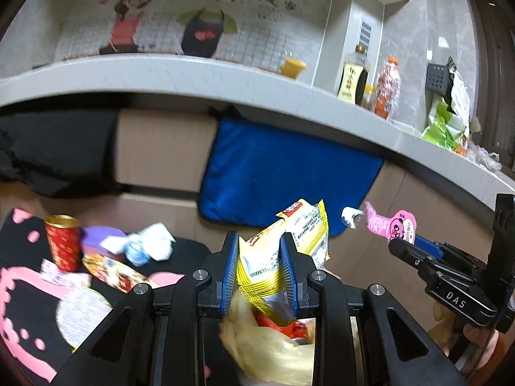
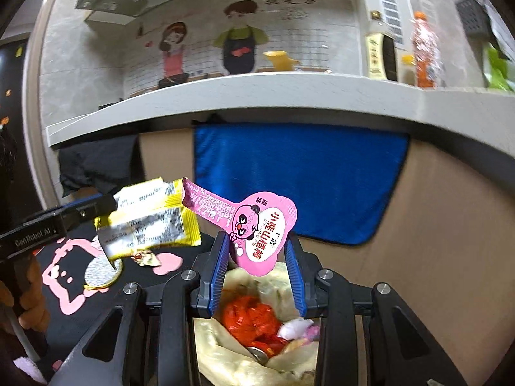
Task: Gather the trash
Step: 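Carry the yellow wrapper and pink packet over the bin with both tools, then open both tools to drop the wrapper and packet into the bin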
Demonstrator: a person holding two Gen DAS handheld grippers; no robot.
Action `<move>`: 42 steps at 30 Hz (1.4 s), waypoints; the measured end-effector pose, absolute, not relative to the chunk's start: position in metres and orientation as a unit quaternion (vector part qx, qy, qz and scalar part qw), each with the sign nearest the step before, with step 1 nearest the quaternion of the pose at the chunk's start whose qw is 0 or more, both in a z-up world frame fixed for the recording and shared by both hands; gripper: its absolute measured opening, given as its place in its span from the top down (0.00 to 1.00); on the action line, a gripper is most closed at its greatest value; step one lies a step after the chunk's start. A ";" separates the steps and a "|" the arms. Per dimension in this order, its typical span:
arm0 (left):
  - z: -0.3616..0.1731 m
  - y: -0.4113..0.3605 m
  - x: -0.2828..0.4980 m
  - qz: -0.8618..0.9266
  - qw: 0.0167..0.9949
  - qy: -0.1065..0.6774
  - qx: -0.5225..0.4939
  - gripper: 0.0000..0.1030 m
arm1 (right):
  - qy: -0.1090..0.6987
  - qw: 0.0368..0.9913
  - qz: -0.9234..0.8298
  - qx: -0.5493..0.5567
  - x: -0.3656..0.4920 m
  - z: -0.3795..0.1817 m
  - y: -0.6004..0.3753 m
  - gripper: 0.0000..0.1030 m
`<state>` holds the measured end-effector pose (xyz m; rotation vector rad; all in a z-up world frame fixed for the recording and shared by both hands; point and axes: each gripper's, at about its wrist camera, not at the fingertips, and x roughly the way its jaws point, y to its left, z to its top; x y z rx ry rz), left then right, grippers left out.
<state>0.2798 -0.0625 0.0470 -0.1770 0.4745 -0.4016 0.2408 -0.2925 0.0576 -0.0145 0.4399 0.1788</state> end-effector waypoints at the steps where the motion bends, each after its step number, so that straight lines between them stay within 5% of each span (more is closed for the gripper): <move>1: 0.045 -0.065 0.283 -0.199 0.947 0.237 -0.088 0.73 | 0.221 0.972 0.084 -0.004 0.242 0.055 -0.298 0.69; 34: -0.059 -0.131 0.351 -0.225 0.896 0.375 -0.072 0.73 | 0.312 0.946 0.066 0.053 0.285 -0.033 -0.352 0.69; 39: -0.064 -0.129 0.355 -0.252 0.881 0.387 -0.097 0.53 | 0.324 0.942 0.065 0.056 0.290 -0.041 -0.350 0.69; 42: -0.060 -0.124 0.354 -0.242 0.887 0.382 -0.091 0.51 | 0.329 0.941 0.064 0.053 0.291 -0.045 -0.347 0.69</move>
